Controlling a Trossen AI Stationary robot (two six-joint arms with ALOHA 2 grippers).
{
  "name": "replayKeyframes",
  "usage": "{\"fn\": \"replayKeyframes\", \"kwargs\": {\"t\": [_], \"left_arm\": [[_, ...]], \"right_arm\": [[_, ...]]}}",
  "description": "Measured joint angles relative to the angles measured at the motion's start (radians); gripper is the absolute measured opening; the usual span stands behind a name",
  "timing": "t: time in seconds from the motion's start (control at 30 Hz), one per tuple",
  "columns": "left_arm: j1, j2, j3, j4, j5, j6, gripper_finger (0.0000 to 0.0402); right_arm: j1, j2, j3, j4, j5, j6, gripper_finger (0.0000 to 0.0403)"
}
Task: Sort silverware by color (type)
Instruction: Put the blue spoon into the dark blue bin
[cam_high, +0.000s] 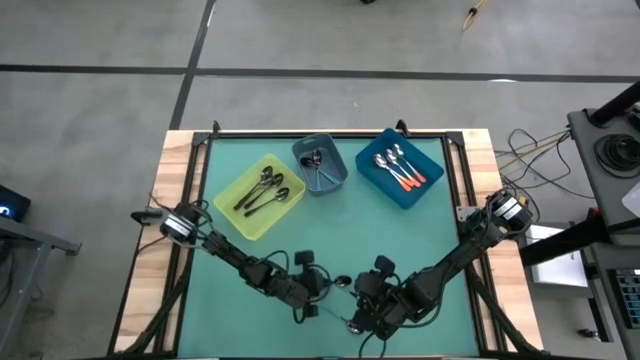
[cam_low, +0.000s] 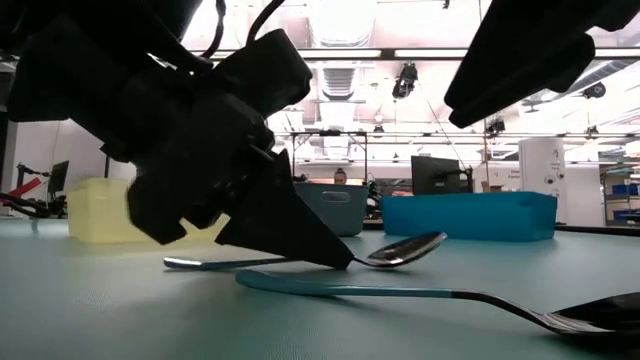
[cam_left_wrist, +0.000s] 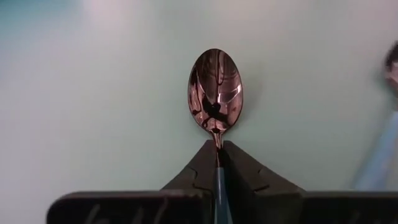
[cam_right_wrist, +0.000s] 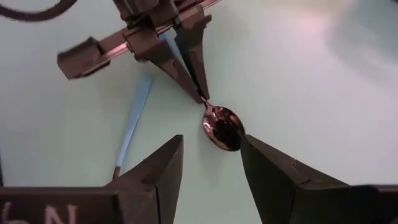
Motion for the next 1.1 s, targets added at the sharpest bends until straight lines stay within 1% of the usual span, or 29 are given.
{"fn": "replayKeyframes", "kwargs": {"t": [0.13,0.23,0.43,0.53,0.7,1.1], "left_arm": [[0.0,-0.029,-0.001,-0.018,-0.043,0.026,0.0001],[0.0,-0.063,-0.001,-0.051,-0.082,0.043,0.0001],[-0.003,-0.158,-0.001,-0.191,-0.167,0.051,0.0001],[-0.003,-0.213,-0.001,-0.247,-0.17,0.036,0.0001],[-0.009,-0.275,0.001,-0.265,-0.17,0.022,0.0],[-0.013,-0.29,0.001,-0.285,-0.176,0.024,0.0]], "right_arm": [[0.001,0.0,-0.003,0.0,0.03,0.057,0.015],[0.001,0.0,-0.005,0.0,0.064,0.133,0.0148],[-0.003,0.0,-0.006,-0.004,0.117,0.314,0.015],[-0.011,-0.001,-0.006,-0.008,0.144,0.359,0.0145],[-0.055,-0.009,-0.006,-0.007,0.147,0.351,0.014],[-0.122,-0.011,-0.006,0.052,0.141,0.255,0.0143]]}}
